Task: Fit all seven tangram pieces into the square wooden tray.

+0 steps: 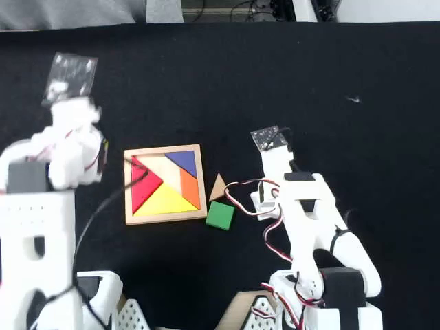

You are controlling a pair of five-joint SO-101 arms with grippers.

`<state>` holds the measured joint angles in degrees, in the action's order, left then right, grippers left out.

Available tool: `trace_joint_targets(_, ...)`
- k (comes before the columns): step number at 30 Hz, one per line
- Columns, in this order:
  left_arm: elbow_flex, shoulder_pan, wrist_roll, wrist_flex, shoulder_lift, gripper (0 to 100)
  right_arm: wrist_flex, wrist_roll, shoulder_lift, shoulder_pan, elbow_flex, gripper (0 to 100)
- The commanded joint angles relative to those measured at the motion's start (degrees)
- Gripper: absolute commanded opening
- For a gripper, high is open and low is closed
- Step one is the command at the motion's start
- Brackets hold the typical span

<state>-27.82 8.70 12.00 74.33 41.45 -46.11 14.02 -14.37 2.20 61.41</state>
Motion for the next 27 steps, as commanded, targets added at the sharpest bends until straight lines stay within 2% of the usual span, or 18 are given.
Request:
trace_joint_targets(1,-16.31,6.55,-0.26,-14.07,14.95,5,-3.43,0.18,1.54,2.81,4.97,1.1)
trace_joint_targets(4,-19.65,6.46,3.25,-15.03,22.51,5,-3.43,0.18,1.54,2.81,4.97,1.1)
trace_joint_targets(9,-22.73,3.82,3.78,-15.56,28.31,5,-3.43,0.09,1.54,2.81,4.97,1.1)
trace_joint_targets(23,-22.64,-0.22,3.78,-15.65,28.92,5,-3.43,0.09,1.54,2.81,4.97,1.1)
trace_joint_targets(27,-23.25,-0.4,3.78,-18.2,28.92,5,-3.43,0.09,1.54,2.73,4.97,1.1)
